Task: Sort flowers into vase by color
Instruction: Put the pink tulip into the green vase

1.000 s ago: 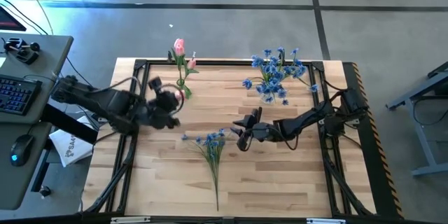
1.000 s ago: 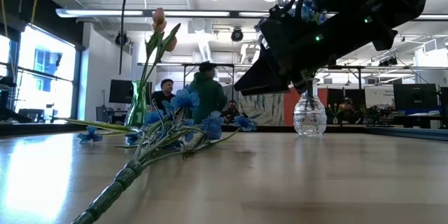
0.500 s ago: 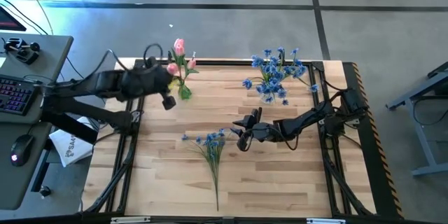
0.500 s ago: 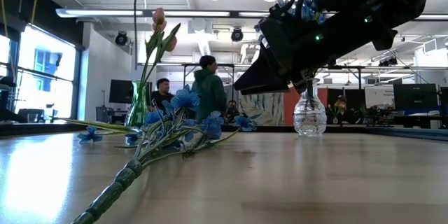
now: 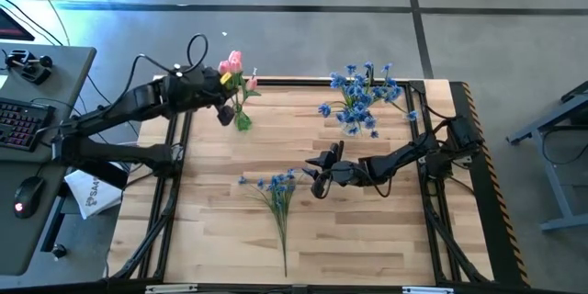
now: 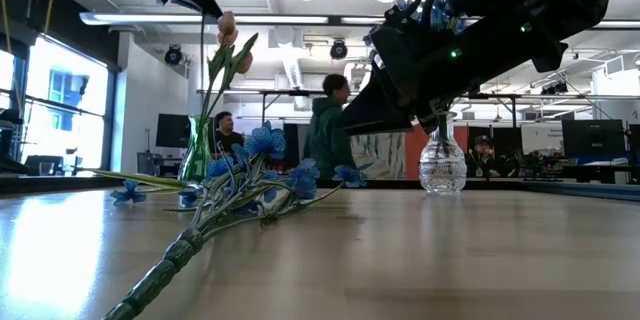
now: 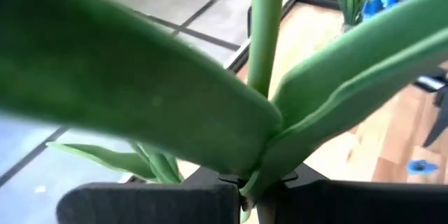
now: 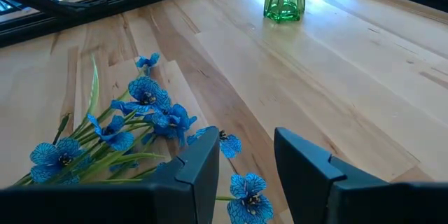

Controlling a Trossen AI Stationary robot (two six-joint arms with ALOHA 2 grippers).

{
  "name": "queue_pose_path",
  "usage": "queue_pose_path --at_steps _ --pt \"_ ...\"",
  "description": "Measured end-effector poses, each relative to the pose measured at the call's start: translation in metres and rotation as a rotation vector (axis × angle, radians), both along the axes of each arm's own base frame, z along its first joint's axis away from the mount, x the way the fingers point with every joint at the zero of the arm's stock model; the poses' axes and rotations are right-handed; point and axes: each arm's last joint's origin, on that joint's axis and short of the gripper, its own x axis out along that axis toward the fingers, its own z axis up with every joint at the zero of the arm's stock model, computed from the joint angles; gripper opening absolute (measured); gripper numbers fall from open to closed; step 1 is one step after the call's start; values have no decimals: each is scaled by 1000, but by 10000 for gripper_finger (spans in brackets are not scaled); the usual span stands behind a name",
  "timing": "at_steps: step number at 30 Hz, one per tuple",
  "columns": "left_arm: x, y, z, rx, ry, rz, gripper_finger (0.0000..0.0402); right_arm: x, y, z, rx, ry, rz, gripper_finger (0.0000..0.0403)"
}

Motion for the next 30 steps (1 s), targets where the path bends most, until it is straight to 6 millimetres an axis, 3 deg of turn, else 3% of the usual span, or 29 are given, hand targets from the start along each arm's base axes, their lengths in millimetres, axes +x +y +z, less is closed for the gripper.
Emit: queue_pose_path --at_steps 10,22,30 --pt "-3 17 -2 -38 -33 96 7 0 0 0 0 0 0 134" --pt "-10 27 -8 -91 3 132 138 0 0 0 2 1 4 134" --pt "-16 32 -10 -137 12 128 173 0 0 0 2 1 4 134"
